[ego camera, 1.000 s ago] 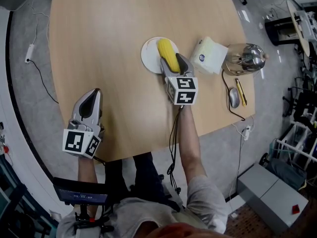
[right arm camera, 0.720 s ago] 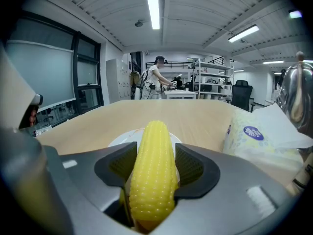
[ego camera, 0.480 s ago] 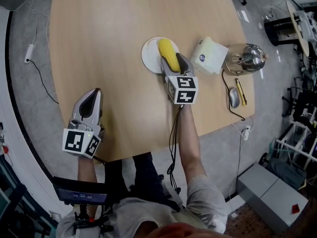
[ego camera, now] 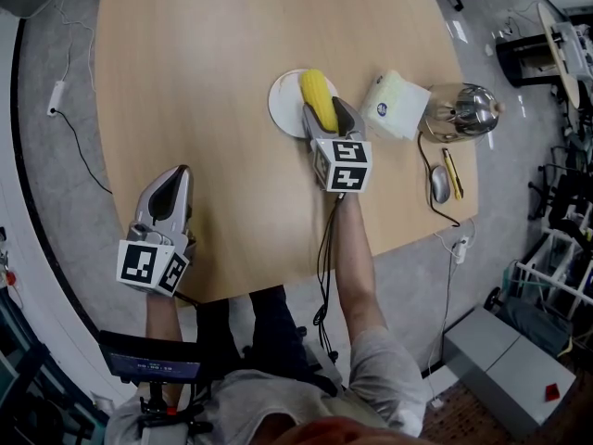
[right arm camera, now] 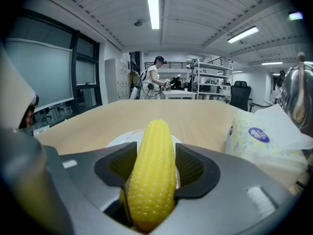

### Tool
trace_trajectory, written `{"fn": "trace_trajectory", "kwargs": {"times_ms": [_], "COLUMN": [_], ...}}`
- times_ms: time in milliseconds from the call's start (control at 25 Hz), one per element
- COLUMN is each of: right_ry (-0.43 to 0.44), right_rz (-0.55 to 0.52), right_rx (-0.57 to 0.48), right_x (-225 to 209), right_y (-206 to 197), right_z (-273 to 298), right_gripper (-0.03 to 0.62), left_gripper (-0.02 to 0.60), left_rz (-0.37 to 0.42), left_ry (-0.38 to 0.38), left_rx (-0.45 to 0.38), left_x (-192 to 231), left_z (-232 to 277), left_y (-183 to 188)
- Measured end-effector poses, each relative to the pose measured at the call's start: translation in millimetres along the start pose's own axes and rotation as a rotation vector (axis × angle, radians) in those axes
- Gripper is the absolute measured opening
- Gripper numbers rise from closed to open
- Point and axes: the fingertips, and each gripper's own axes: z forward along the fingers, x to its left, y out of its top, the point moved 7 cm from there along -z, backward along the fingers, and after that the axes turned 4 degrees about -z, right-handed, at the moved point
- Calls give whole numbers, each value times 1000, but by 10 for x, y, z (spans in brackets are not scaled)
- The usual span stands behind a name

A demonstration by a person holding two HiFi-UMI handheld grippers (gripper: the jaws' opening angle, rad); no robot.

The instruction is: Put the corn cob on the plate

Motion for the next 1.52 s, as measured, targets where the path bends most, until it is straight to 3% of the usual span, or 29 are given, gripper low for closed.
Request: {"fn": "trace_trajectory", "kwargs": {"times_ms": [880,1520], "right_ry": [-15,-53], "right_rz": [-10,10], "right_rx": [-6,-74], "right_x": [-12,126], "right_y": [-33,218], "right_z": [28,-435], "right_gripper": [268,256], "left_gripper": [20,20], "left_rz": [46,88], "left_ry": [18,-1], "left_rx": [12,-7], "left_x": [16,-123], "left_z": [-31,-351], "left_y": [-44,176]}}
